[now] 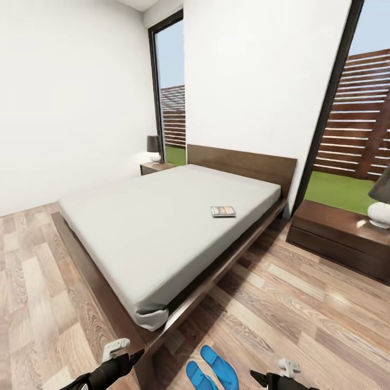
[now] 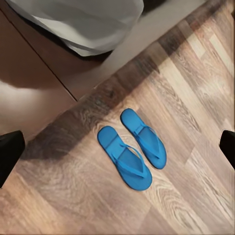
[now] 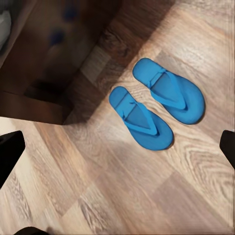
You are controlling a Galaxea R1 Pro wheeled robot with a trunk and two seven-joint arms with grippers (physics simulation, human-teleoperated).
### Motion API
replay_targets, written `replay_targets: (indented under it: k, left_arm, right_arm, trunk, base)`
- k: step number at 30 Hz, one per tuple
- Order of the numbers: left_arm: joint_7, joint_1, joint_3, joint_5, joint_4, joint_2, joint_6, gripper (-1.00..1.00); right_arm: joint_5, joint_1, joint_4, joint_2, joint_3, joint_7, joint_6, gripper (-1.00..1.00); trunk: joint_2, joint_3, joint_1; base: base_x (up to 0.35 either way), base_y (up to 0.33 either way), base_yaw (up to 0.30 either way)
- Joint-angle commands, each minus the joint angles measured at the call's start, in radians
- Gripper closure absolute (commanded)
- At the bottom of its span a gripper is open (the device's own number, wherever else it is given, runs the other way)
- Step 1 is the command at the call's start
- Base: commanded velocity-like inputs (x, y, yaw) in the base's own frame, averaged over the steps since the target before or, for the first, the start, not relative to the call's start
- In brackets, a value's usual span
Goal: In the bedroom, move the book from the bed onto either nightstand, and place the two sandals side by side next to the bed.
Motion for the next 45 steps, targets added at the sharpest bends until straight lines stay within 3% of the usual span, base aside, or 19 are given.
replay_targets:
  k: [1, 45]
  left_arm:
    - [-0.005, 0.000, 0.002, 0.007, 0.000, 0.000, 0.004, -1.00]
    - [-0.004, 0.000, 0.002, 0.007, 0.002, -0.002, 0.004, -1.00]
  right_arm:
    - [-0.002, -0.001, 0.001, 0.000, -0.002, 0.004, 0.000, -1.00]
    - [-0.003, -0.001, 0.001, 0.000, -0.002, 0.005, 0.000, -1.00]
  trunk:
    - [0.000, -0.001, 0.000]
    - [0.000, -0.001, 0.000]
  base:
    - [0.000, 0.000, -0.251]
    - [0.000, 0.000, -0.250]
